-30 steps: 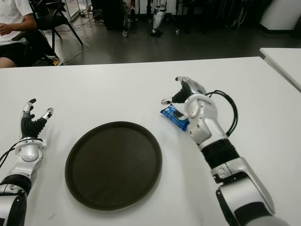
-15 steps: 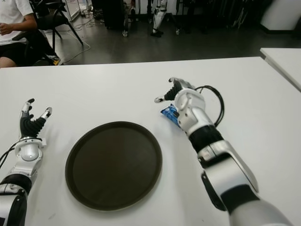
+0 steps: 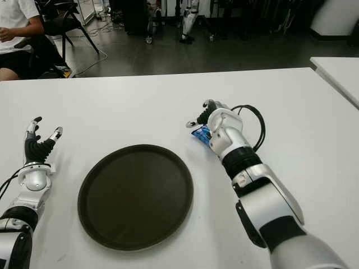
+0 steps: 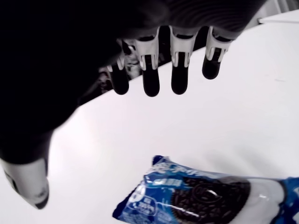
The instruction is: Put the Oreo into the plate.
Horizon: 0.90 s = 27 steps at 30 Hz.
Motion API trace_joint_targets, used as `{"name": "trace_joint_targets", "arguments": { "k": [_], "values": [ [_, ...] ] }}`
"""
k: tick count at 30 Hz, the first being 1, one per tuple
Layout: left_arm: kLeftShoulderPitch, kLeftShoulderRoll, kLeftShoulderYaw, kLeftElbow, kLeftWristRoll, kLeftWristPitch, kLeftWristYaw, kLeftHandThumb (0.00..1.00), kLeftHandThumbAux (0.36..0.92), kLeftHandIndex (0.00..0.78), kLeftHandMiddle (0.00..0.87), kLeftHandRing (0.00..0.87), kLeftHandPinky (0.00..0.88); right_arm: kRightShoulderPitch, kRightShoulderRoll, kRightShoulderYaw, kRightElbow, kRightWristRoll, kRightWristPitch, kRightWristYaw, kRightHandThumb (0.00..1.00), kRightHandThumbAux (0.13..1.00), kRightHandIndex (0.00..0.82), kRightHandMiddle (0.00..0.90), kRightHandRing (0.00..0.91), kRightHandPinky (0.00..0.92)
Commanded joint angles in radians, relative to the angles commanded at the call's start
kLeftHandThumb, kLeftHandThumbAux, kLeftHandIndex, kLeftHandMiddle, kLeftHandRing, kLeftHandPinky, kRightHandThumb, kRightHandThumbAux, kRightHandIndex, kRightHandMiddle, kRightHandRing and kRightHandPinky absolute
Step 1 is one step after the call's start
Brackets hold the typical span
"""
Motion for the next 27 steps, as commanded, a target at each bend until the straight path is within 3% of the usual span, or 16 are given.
{"name": "trace_joint_targets", "arguments": {
  "k": [13, 27],
  "values": [
    [0.006, 0.003, -0.014, -0.013, 0.019, -0.027, 0.011, 0.000, 0.555, 0.014, 0.000, 0.000, 0.000, -0.011, 0.011, -0.003, 0.065, 0.006, 0.009, -0.038, 0.000, 0.620, 0.207, 0.181, 0.140, 0.025],
    [0.010, 0.000, -0.006, -0.003, 0.011, -0.043, 0.007, 0.000, 0.558, 0.029, 0.006, 0.000, 0.000, -0.007, -0.004, 0.001, 0.114, 0.013, -0.029, -0.103, 0.000, 0.628, 0.185, 0.178, 0.144, 0.043]
  ]
}}
